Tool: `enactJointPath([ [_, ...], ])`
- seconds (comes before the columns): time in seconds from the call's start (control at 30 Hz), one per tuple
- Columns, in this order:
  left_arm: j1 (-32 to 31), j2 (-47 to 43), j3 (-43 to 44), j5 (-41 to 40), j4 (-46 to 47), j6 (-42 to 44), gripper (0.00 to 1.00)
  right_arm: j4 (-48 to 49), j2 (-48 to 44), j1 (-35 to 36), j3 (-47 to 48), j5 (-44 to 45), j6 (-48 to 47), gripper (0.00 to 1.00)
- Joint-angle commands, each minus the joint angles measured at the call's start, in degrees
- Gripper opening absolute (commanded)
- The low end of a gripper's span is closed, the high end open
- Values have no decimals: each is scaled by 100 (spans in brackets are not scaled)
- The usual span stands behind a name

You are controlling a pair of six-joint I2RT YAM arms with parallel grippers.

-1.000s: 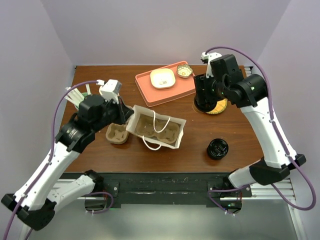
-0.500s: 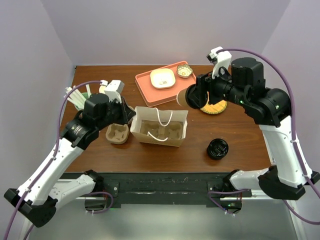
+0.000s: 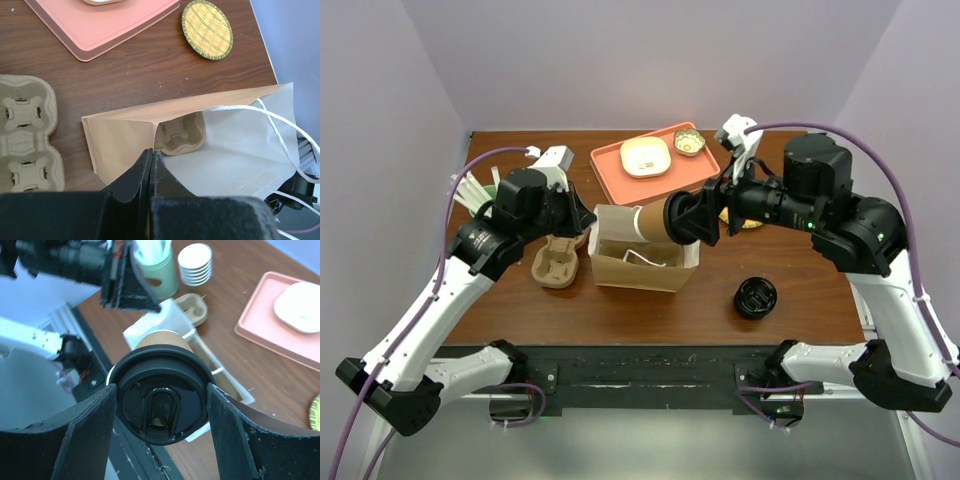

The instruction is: Pack the takeout coffee

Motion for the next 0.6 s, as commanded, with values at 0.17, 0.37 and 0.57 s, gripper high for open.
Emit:
enactJointPath([
  [0.17, -31, 84, 345, 47, 39, -136, 0, -224, 33, 776, 19, 331, -160, 61],
  [0.37, -22, -170, 73, 64, 487, -22, 0, -225, 446, 1461, 335, 1182, -327, 58],
  [0.57, -31, -311, -182, 73, 602, 13, 0, -277, 1175, 2525, 853, 2613, -582, 58],
])
